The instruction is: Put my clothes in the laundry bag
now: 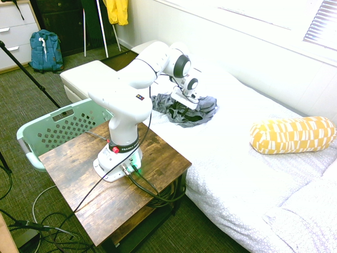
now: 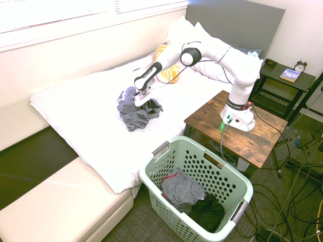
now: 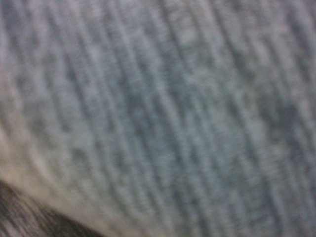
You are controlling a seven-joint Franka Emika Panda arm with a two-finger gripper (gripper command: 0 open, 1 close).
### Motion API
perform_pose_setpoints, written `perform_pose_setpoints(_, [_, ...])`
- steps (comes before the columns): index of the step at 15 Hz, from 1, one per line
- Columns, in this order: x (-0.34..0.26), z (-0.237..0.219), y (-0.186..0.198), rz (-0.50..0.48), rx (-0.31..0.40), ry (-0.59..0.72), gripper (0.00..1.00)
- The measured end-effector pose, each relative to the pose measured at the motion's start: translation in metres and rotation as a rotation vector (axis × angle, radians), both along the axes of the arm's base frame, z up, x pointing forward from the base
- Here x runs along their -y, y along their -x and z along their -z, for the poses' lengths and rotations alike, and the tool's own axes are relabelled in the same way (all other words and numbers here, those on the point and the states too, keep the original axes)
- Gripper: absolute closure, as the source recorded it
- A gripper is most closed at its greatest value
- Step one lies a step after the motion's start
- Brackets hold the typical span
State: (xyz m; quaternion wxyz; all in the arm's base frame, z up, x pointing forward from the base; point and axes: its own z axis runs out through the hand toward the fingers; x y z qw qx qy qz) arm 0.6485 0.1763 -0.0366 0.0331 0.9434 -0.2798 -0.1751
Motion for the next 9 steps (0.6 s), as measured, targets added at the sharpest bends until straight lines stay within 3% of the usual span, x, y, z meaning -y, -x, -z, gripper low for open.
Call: perform_pose_setpoints(9, [-0.003,0.0004,0.0014,-0.003,-0.004,-0.027,1.0])
